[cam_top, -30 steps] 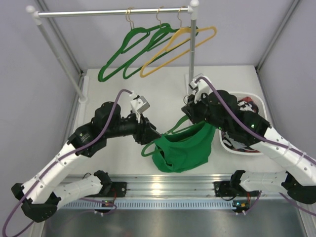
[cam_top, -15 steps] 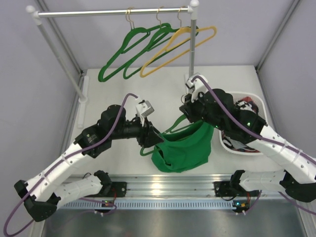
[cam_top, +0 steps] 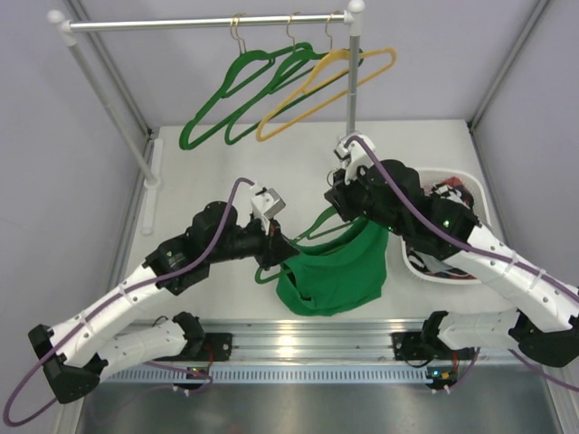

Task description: Place the tank top on the hanger

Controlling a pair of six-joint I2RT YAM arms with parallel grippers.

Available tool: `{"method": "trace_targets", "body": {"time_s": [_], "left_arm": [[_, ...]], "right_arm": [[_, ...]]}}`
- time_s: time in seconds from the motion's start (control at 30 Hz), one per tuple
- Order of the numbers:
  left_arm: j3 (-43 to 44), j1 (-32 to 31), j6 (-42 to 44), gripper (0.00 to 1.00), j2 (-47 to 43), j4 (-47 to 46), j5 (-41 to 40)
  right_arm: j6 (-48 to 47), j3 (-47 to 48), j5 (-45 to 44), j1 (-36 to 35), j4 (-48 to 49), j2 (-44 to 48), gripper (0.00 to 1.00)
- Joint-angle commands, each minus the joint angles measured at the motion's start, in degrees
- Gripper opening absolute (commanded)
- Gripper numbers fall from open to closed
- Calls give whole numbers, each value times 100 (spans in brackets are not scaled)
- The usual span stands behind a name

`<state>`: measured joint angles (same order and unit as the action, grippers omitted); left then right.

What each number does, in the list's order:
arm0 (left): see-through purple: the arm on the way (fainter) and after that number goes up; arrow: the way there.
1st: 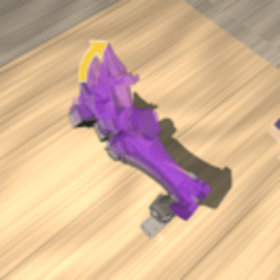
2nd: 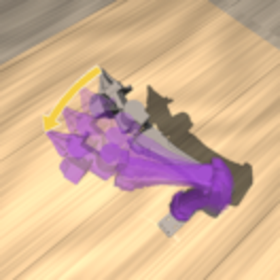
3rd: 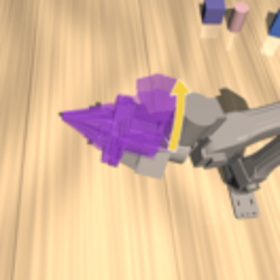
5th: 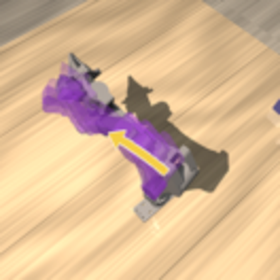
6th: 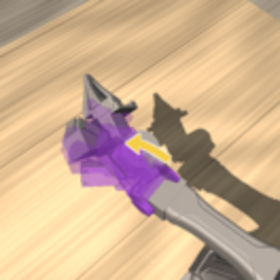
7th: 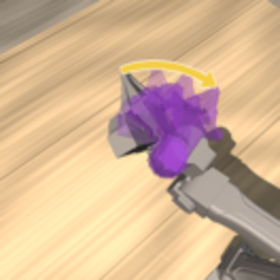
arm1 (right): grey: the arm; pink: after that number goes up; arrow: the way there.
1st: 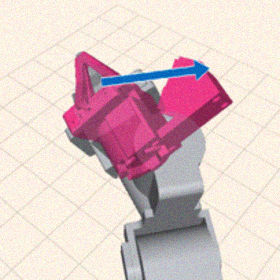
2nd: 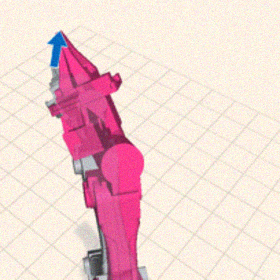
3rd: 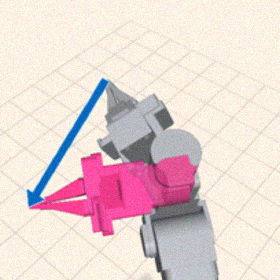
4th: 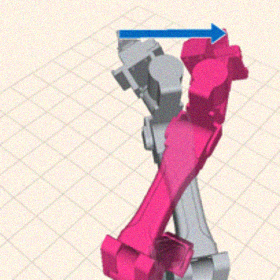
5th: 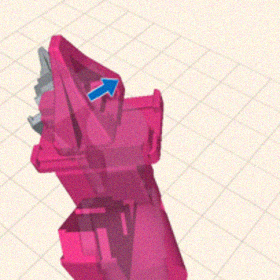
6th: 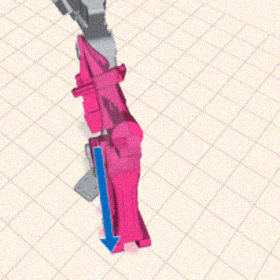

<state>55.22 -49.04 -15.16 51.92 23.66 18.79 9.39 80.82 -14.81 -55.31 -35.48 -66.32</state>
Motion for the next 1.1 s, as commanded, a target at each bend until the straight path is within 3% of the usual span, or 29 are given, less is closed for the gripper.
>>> {"method": "trace_targets", "body": {"time_s": [0.0, 0.07, 0.2, 0.27, 0.6, 0.8, 1.07], "left_arm": [[-55, -9, -215, 0, -112, -336, -1165], [-55, -18, -242, 0, -103, -231, -1569], [-55, -18, -268, 0, -77, -90, -2168], [-117, -18, -251, 0, -68, -90, -2396], [-766, 52, -338, 0, -85, -353, -3266], [-1188, 368, -637, 0, -7, -441, -3364], [-1435, 2063, -980, 0, 134, -828, -2441]], "right_arm": [[116, 198, 75, 55, 464, 6, 6], [142, 172, 13, 55, 490, -30, 14], [160, 110, -40, 64, 586, -73, 42], [151, 136, -66, 82, 578, -117, 48], [160, 110, -259, 117, 551, 49, 52], [160, 48, -347, 152, 481, 234, 52], [204, -101, -339, 187, 481, 462, 52]]}}
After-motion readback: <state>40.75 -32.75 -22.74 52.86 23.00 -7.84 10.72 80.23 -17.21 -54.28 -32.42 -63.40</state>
